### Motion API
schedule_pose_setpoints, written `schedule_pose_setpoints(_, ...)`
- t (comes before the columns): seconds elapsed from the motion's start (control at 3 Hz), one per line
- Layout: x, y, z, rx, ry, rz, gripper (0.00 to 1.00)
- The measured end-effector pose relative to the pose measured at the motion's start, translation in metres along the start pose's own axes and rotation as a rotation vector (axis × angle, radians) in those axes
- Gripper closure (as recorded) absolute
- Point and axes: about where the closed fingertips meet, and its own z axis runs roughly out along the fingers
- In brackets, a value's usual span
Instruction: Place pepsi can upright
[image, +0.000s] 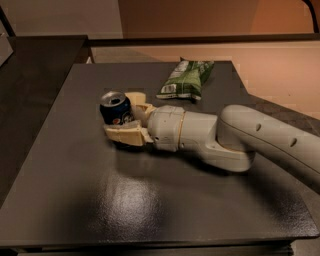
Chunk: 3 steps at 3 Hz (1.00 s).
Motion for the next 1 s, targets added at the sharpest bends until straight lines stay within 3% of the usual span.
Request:
schedule_pose_setpoints(0.67, 0.0042, 0.0033, 0.0129, -0.02, -0.017, 0.014, 0.12)
schedule_pose_setpoints(1.0, 0.0027, 0.0051, 0.0145, -0.024, -0.017, 0.011, 0.0)
